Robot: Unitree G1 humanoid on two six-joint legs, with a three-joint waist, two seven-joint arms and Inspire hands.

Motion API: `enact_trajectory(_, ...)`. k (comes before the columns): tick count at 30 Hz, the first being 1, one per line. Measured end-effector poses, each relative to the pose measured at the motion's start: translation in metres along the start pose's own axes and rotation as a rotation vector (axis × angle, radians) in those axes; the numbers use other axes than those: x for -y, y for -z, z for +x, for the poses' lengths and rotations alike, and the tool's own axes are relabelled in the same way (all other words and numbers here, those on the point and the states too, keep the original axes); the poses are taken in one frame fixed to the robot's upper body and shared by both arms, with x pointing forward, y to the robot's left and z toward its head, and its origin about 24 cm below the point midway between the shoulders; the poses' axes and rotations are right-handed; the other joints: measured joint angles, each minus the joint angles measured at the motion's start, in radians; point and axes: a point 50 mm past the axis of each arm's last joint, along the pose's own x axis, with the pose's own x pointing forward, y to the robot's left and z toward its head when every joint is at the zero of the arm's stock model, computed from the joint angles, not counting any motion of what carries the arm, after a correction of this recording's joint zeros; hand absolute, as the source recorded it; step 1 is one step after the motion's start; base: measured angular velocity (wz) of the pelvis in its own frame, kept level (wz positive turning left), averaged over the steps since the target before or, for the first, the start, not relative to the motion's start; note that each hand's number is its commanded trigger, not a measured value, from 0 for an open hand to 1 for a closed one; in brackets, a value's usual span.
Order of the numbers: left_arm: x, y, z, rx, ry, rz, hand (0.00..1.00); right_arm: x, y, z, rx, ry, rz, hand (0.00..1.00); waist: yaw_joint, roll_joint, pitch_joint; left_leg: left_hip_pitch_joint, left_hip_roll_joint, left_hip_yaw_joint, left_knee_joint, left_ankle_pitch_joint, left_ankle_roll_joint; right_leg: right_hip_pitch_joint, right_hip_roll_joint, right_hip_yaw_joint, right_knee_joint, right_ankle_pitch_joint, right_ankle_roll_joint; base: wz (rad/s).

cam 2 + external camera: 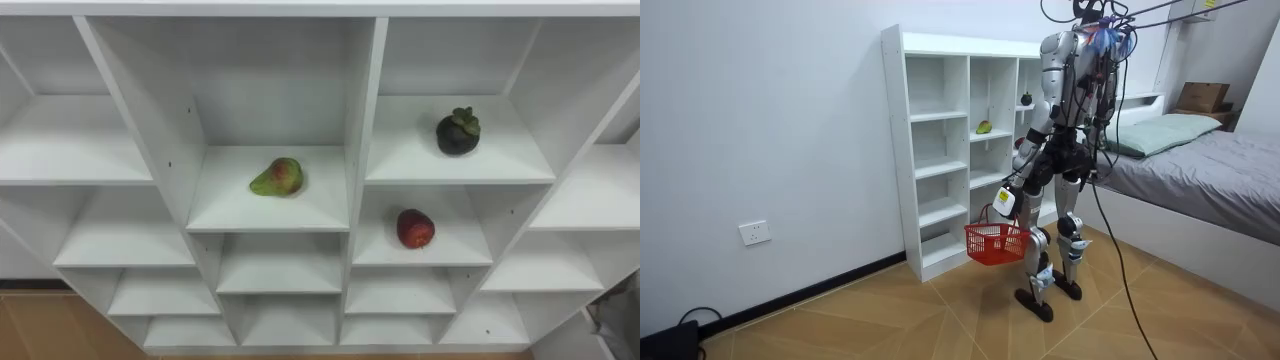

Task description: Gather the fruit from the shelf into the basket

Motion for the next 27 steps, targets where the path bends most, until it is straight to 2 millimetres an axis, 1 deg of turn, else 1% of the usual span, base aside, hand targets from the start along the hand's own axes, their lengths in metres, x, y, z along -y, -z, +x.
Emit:
enact_trajectory(17, 0.0003, 0.0002, 0.0000, 0.000, 0.011, 0.000, 1.00, 0.0009, 0.0003, -0.0001, 0.000, 0.020, -0.003, 0.00, 0.000, -0.003, -0.0004, 0.002, 0.000, 0.000, 0.000, 0.000, 0.000, -0.001, 0.000, 0.002, -0.002, 0.000, 0.000, 0.00)
enact_trajectory(27, 0.0026, -0.0065, 0.0002, 0.036, 0.020, -0.018, 1.00, 0.0025, -0.0009, -0.0006, 0.021, 0.061, -0.022, 0.00, -0.001, -0.002, -0.0006, -0.002, 0.003, 0.012, 0.001, 0.000, 0.000, -0.017, 0.002, 0.014, 0.003, 0.000, 0.000, -0.03)
